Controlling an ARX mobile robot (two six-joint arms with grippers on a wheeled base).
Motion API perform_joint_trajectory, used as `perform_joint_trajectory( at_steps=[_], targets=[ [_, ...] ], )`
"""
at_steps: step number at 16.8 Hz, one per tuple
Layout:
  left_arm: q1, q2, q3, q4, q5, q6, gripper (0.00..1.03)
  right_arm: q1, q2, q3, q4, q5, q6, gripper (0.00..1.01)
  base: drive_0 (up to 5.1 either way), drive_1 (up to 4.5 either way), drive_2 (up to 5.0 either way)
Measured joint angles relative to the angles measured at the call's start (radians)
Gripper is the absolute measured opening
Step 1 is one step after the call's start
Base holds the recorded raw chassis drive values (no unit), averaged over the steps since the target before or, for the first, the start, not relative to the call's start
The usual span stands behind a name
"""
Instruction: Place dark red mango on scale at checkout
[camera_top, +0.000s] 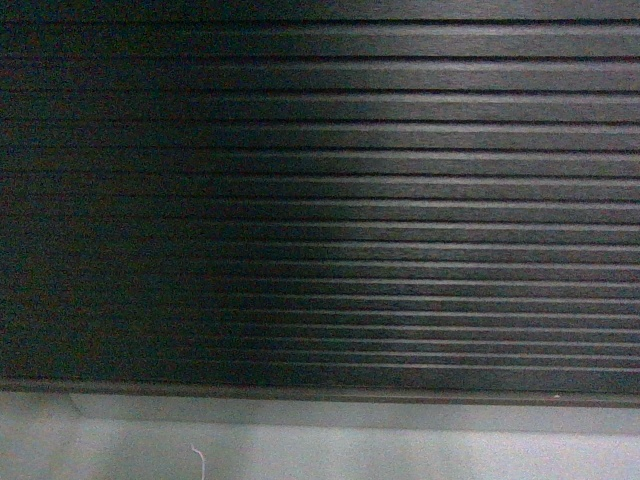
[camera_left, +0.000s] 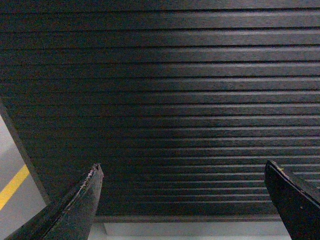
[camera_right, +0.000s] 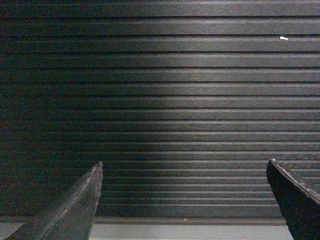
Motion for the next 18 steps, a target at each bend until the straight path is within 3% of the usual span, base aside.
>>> perform_joint_trajectory(
  at_steps=[5,18],
  targets=[
    [0.000,0.000,0.000,0.000,0.000,0.000,0.98,0.000,0.000,0.000,0.000,0.000,0.000,0.98,0.0,1.86,-1.8],
    [0.000,0.000,0.000,-0.002,0.000,0.000,0.98,0.000,0.000,0.000,-0.003,0.000,0.000,0.98,0.0,0.00,0.0]
  ],
)
